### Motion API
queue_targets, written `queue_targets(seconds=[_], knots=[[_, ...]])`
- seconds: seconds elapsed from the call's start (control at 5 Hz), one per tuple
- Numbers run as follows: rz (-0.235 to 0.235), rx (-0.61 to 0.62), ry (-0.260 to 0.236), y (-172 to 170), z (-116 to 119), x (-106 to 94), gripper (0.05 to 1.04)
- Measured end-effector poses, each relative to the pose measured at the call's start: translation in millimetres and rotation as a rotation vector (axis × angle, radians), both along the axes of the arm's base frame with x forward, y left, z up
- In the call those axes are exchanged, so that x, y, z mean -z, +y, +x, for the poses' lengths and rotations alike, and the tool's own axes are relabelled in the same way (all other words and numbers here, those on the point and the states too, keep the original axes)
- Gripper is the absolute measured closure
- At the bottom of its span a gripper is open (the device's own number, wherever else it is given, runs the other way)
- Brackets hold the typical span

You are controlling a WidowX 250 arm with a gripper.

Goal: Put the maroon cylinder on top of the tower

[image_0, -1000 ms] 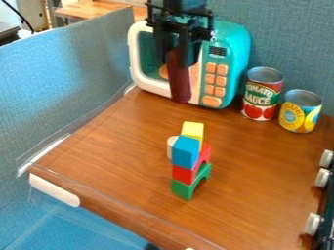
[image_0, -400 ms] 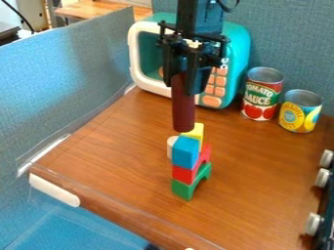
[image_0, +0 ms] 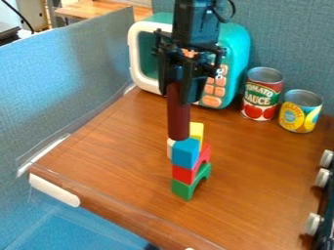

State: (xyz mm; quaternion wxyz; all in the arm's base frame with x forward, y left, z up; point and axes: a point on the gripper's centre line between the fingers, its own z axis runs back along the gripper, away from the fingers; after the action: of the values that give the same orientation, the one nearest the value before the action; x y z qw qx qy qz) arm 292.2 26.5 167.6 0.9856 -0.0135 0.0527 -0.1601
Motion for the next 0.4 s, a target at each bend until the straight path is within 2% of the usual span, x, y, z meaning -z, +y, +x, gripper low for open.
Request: queue_targets(seconds=[0.4], knots=[[-0.002,0.001,0.000,0.1,4.1,9.4,0.593]])
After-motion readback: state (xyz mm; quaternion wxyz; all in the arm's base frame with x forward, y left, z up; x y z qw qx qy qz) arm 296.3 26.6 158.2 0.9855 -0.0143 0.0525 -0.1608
